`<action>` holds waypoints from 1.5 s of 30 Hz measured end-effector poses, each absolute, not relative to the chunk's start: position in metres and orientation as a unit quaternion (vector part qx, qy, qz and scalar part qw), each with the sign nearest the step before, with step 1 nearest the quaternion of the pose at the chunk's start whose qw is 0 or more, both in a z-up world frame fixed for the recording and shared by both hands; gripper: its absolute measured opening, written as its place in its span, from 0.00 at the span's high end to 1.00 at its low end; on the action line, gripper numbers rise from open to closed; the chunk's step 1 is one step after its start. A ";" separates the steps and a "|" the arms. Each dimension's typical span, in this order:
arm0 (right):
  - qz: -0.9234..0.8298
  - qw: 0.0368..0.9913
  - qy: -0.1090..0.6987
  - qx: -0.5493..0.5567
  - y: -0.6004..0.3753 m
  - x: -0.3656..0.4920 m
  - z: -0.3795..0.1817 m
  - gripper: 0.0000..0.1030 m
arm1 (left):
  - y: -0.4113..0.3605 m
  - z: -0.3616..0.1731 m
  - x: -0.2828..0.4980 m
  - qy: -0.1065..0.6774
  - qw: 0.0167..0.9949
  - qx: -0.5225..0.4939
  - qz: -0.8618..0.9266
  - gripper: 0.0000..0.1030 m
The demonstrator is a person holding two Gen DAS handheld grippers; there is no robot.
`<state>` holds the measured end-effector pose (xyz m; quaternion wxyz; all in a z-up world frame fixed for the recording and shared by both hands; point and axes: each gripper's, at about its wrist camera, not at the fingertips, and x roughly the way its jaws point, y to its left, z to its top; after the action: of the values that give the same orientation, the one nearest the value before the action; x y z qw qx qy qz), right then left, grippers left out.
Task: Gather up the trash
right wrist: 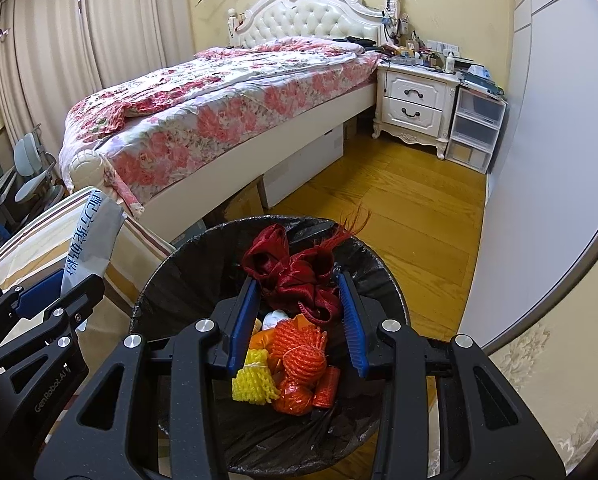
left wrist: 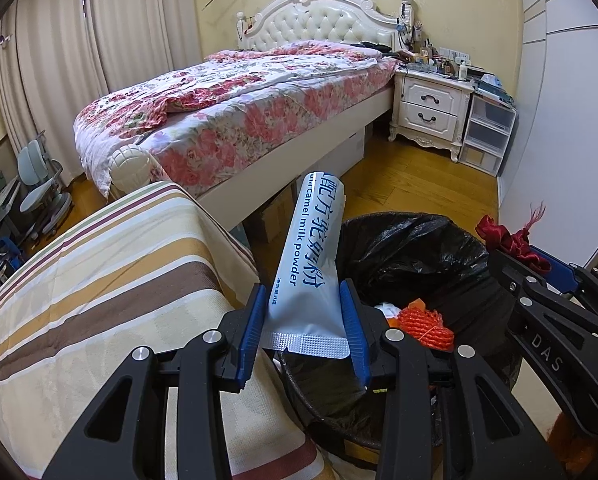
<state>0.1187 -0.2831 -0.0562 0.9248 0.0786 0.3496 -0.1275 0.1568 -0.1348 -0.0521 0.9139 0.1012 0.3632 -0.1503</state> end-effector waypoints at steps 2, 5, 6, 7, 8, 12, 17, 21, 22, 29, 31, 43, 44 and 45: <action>-0.129 0.924 0.350 0.080 -0.284 0.120 -0.057 0.63 | -0.137 -0.052 0.156 0.363 0.913 0.103 -0.153 0.62; -0.129 0.923 0.353 0.081 -0.286 0.121 -0.060 0.62 | -0.139 -0.053 0.156 0.361 0.913 0.107 -0.154 0.62; -0.130 0.923 0.353 0.080 -0.286 0.122 -0.060 0.61 | -0.139 -0.054 0.156 0.362 0.913 0.107 -0.155 0.62; -0.132 0.923 0.352 0.080 -0.286 0.122 -0.060 0.60 | -0.139 -0.054 0.156 0.363 0.912 0.108 -0.155 0.60; -0.133 0.923 0.352 0.080 -0.286 0.121 -0.060 0.57 | -0.139 -0.054 0.156 0.363 0.913 0.108 -0.154 0.59; -0.139 0.924 0.347 0.081 -0.288 0.120 -0.059 0.50 | -0.138 -0.053 0.157 0.361 0.914 0.106 -0.151 0.46; -0.149 0.926 0.338 0.078 -0.287 0.114 -0.054 0.43 | -0.134 -0.049 0.153 0.353 0.918 0.101 -0.147 0.32; -0.153 0.929 0.328 0.073 -0.282 0.105 -0.047 0.36 | -0.128 -0.043 0.147 0.346 0.922 0.096 -0.145 0.31; -0.153 0.930 0.327 0.071 -0.280 0.103 -0.046 0.35 | -0.126 -0.042 0.145 0.345 0.923 0.095 -0.145 0.30; -0.155 0.934 0.316 0.056 -0.261 0.076 -0.035 0.26 | -0.102 -0.034 0.124 0.339 0.927 0.087 -0.134 0.27; -0.154 0.935 0.314 0.055 -0.256 0.067 -0.034 0.25 | -0.095 -0.033 0.115 0.338 0.928 0.085 -0.131 0.27; -0.132 0.944 0.301 0.031 -0.216 0.015 -0.022 0.20 | -0.053 -0.019 0.063 0.326 0.937 0.067 -0.109 0.24; -0.130 0.945 0.299 0.030 -0.213 0.011 -0.020 0.19 | -0.049 -0.018 0.058 0.323 0.938 0.066 -0.106 0.23; -0.128 0.946 0.297 0.030 -0.211 0.007 -0.019 0.19 | -0.046 -0.017 0.053 0.320 0.939 0.066 -0.103 0.23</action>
<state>0.0073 -0.2106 -0.0187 0.9458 0.0298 0.2971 -0.1279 0.0533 -0.0461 -0.0169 0.9393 0.0661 0.3205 -0.1035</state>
